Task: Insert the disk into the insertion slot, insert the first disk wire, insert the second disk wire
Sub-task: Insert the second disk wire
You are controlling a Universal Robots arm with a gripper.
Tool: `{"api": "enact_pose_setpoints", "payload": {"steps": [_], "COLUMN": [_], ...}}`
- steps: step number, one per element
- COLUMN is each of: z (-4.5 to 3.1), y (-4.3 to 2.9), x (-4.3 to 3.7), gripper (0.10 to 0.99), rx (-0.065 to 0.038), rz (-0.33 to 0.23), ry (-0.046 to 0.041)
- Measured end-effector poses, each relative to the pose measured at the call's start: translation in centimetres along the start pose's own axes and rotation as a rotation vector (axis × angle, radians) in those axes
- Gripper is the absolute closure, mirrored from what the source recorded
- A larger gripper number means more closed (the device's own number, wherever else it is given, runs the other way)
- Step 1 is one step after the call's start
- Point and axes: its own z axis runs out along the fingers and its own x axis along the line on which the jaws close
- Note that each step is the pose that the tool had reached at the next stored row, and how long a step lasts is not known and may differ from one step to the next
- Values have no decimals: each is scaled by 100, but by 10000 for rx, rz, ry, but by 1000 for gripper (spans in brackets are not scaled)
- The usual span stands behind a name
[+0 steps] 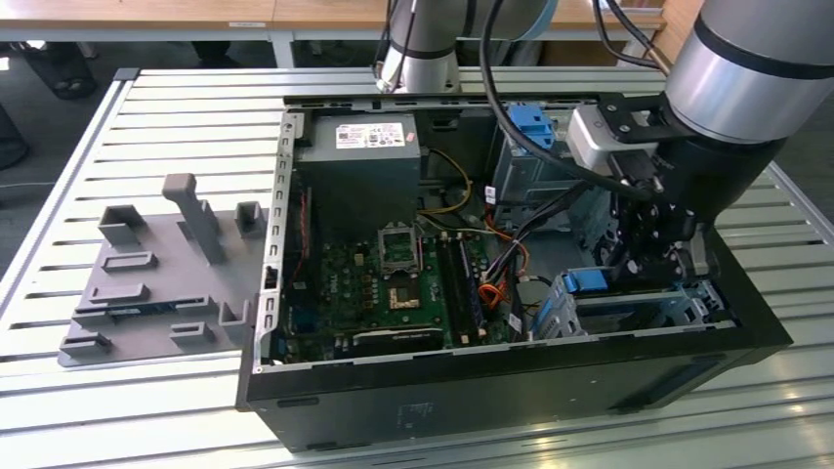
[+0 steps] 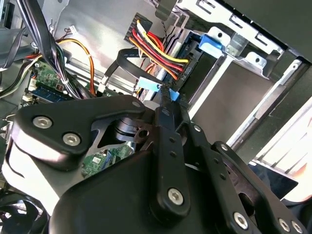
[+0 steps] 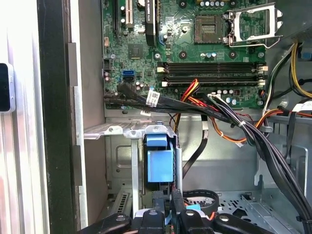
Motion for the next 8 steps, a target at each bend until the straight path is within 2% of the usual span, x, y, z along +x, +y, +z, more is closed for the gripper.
{"api": "enact_pose_setpoints", "payload": {"steps": [8], "z": [-99], "y": [-7], "x": [-1], "gripper": [875], "rx": [-2], "rz": [0], "ry": [0]}}
